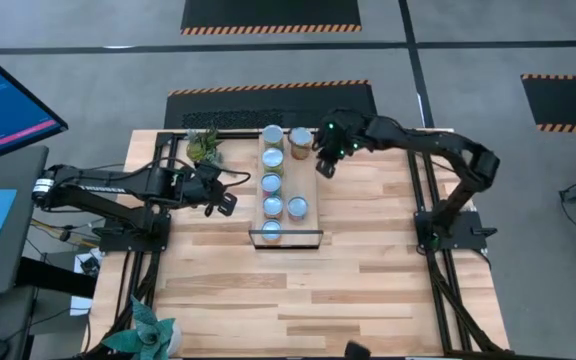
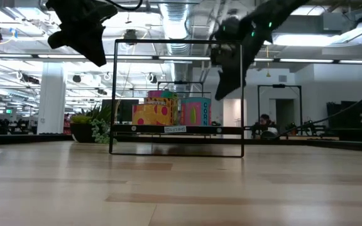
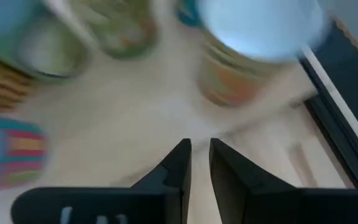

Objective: Pick and place cans onto a shelf
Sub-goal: Adjust the cans on the shelf

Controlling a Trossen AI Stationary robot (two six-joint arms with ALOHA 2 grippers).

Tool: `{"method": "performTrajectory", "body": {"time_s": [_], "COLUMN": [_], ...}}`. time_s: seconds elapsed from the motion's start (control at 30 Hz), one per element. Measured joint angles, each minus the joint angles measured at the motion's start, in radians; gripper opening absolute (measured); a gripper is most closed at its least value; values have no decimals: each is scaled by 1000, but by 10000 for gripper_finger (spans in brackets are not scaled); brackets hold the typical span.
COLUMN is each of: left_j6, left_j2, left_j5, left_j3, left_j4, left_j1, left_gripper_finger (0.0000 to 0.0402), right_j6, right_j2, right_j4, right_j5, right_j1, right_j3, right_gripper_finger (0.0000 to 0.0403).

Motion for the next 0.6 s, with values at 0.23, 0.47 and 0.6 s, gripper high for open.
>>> {"method": "performTrajectory", "body": {"time_s": [0.23, 0.47, 0.6], "left_j6": [1, 1, 1], "left_j2": [0, 0, 0], "left_j5": [-3, -23, -24], "left_j3": [0, 0, 0], "left_j4": [0, -1, 0], "left_j1": [0, 0, 0], "left_gripper_finger": [45, 45, 45], "right_j6": [-6, 34, 48], "right_j2": [104, 184, 190], "right_j4": [44, 104, 152], "right_j5": [-11, -11, -9], "right_j1": [-85, -86, -93], "right_j3": [-1, 2, 2], "right_gripper_finger": [82, 82, 82]}}
